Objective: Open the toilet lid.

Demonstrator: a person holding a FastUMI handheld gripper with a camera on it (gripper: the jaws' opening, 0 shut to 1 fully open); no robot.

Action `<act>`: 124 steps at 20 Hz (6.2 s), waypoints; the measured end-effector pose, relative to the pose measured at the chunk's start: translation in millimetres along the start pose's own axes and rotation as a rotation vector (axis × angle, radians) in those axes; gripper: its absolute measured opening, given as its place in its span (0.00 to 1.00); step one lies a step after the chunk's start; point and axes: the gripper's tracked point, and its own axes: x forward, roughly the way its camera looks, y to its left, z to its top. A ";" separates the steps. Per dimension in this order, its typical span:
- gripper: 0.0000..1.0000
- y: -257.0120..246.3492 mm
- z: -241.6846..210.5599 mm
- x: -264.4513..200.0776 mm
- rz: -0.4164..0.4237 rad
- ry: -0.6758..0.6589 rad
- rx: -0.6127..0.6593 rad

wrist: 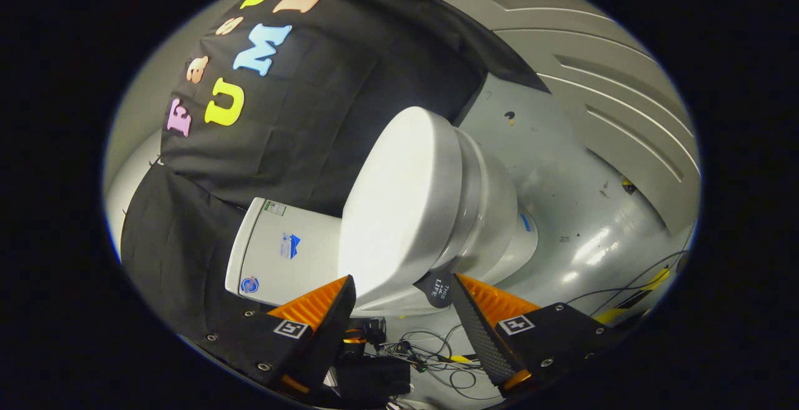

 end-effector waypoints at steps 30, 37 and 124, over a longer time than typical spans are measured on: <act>0.01 -29.8 -16.5 54.9 0.027 0.061 0.225; 0.00 -21.4 -19.0 48.8 -0.087 0.023 0.003; 0.00 395.3 -144.8 100.3 -0.051 -0.352 -1.126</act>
